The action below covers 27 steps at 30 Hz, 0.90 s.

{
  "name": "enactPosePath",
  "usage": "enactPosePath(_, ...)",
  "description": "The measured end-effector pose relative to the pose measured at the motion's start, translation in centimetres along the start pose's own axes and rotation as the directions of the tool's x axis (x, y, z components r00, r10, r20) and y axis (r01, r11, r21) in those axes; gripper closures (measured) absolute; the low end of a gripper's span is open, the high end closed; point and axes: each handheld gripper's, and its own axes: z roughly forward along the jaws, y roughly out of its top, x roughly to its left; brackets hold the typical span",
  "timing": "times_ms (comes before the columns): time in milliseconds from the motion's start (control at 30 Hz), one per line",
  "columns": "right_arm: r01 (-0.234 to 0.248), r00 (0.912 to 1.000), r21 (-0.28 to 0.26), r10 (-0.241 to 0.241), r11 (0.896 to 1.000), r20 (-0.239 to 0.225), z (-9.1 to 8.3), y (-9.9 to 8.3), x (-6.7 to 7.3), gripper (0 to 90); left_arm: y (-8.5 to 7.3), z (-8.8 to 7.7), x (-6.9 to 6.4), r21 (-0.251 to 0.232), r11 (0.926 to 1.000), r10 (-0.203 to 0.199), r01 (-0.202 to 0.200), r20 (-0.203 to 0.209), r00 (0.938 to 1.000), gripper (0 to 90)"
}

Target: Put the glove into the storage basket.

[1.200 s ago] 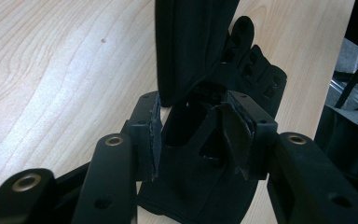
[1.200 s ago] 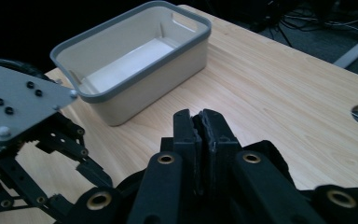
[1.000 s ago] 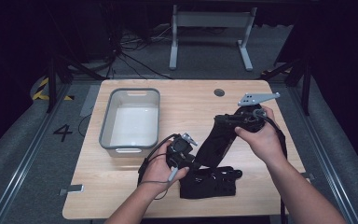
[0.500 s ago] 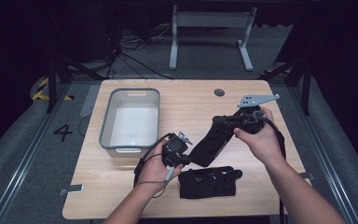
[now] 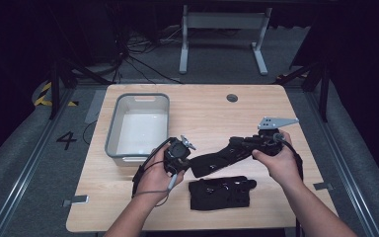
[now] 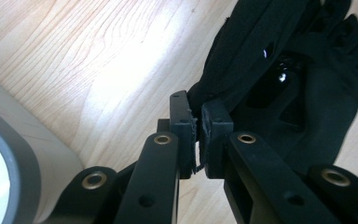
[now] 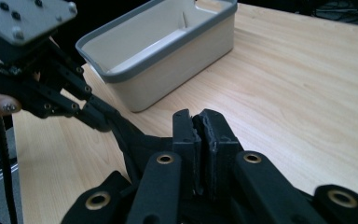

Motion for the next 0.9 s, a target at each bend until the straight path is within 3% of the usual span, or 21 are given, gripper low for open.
enactPosePath(367, -0.043, 0.9991, 0.019, 0.043, 0.999, -0.002, 0.8, -3.2, -0.4, 84.4, 0.1, 0.1, -0.2, 0.028, 0.9995, 0.016, -0.015, -0.032, 0.9994, 85.3)
enactPosePath(900, -0.055, 0.9984, 0.03, 0.055, 0.998, -0.013, 0.3, -5.2, -0.2, 83.7, 0.2, -0.3, -1.8, 0.086, 0.9934, 0.076, -0.075, -0.005, 0.9971, 84.9)
